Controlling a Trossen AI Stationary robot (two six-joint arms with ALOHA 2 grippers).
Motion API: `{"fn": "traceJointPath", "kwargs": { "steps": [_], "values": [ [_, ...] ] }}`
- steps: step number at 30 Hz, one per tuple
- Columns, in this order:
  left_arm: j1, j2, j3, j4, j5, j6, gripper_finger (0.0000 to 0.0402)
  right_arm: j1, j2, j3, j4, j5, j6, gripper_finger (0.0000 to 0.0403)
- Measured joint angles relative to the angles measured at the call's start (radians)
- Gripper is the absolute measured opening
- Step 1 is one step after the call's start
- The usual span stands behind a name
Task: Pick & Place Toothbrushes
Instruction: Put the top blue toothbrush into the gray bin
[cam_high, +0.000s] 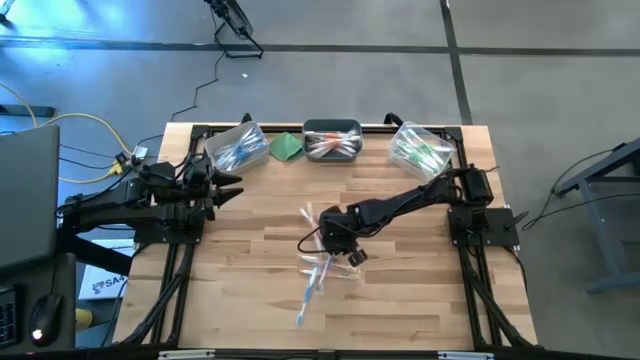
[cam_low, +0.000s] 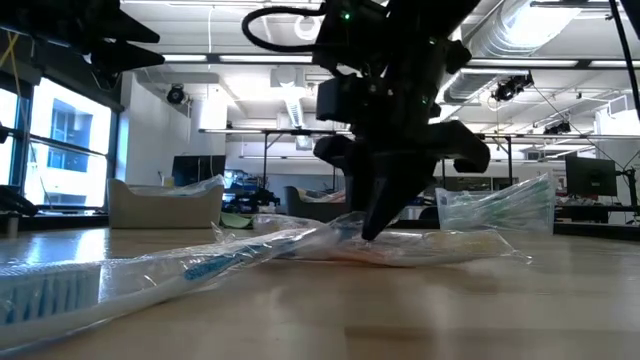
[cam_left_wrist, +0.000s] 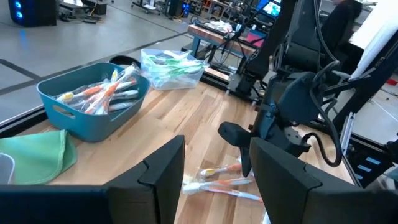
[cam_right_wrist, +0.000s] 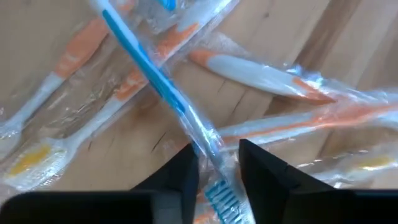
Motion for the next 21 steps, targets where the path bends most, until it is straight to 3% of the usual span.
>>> {"fn": "traceJointPath", "kwargs": {
  "steps": [9,21],
  "values": [
    [0.000,0.000,0.000,0.001,0.000,0.000,0.0179,-0.007,-0.033,0.000,-0.028,0.055,-0.004,0.0017],
    [0.000,0.000,0.000,0.003,0.000,0.000,0.0179,-0.067,-0.238,0.000,-0.107,0.006,-0.043,0.0010]
  ]
}}
